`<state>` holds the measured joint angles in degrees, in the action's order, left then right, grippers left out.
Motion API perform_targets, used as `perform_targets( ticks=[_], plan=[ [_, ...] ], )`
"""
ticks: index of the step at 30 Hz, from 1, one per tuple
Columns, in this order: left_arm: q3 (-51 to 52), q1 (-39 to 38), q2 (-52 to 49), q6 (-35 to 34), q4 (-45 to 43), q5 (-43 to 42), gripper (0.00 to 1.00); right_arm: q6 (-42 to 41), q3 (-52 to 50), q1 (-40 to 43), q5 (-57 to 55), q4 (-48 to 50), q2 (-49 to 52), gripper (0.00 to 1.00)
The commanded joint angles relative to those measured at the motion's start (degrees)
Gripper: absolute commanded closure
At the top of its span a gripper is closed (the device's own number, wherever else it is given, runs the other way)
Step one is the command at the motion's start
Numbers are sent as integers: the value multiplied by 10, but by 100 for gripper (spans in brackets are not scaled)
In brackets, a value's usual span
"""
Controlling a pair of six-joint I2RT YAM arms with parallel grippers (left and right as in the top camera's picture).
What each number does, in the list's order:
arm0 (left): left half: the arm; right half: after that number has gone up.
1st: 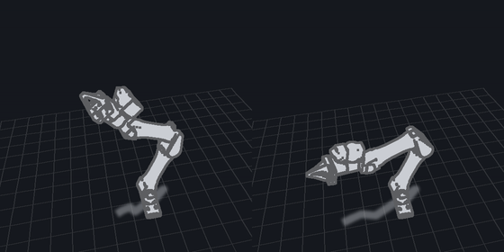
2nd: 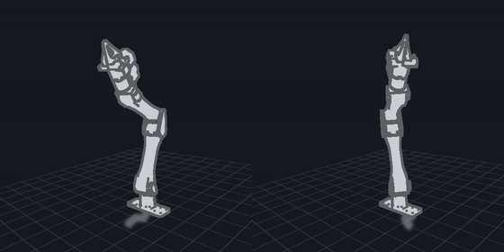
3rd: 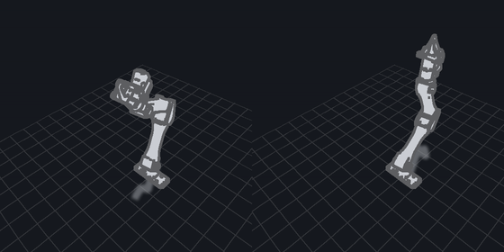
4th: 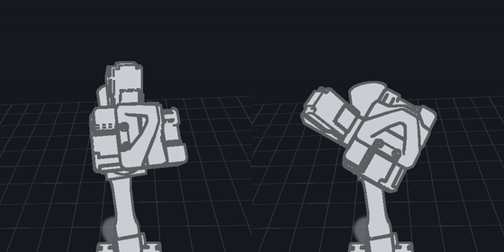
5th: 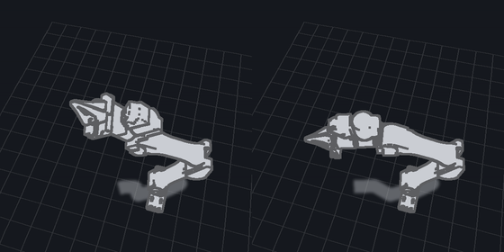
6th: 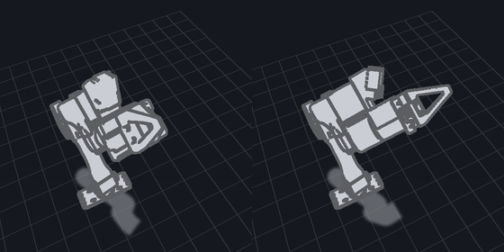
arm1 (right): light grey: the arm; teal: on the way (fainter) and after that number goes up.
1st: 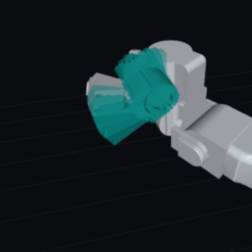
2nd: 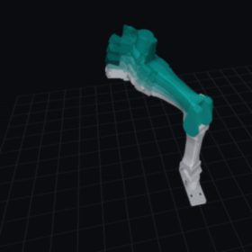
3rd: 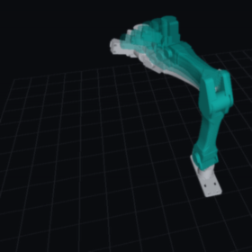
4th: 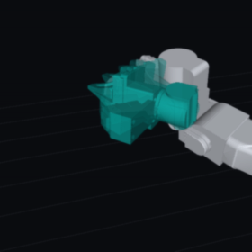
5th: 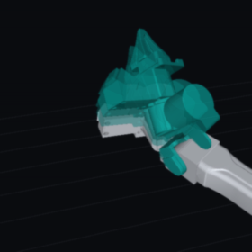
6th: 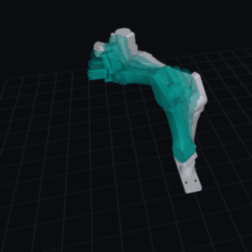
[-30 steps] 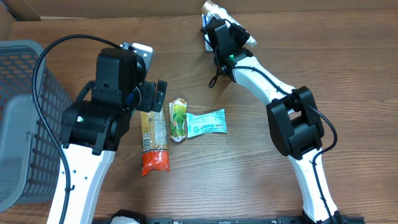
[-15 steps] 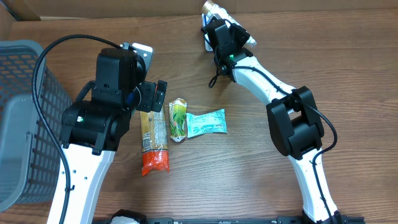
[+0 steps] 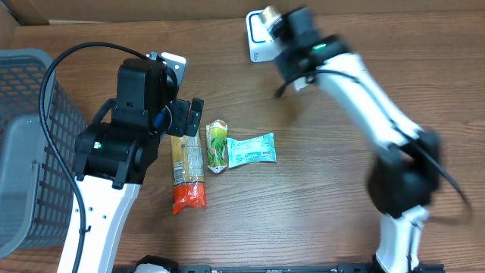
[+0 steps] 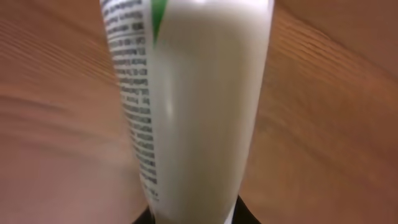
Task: Scan the item barcode
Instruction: 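Carry the white tube back and set it down on the right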
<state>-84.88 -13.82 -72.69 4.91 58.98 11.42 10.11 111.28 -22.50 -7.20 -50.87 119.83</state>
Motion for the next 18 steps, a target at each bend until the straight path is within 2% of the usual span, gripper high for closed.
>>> perform_targets(
  ticks=[1,5,8,11,15,18],
  plan=[
    [-5,3,-4,9,-1,6,0,-144,24,67,170,-80,-130,96],
    [-5,3,-4,9,-1,6,0,-166,19,124,178,-197,-136,96],
    [-5,3,-4,9,-1,6,0,-166,-28,155,173,-217,-134,96],
    [-5,3,-4,9,-1,6,0,-170,-101,178,173,-195,-134,96],
    [-5,3,-4,9,-1,6,1,-221,-217,204,174,-120,-134,96],
    [-5,3,-4,9,-1,6,0,-228,-294,231,171,-64,-134,96]
  ],
)
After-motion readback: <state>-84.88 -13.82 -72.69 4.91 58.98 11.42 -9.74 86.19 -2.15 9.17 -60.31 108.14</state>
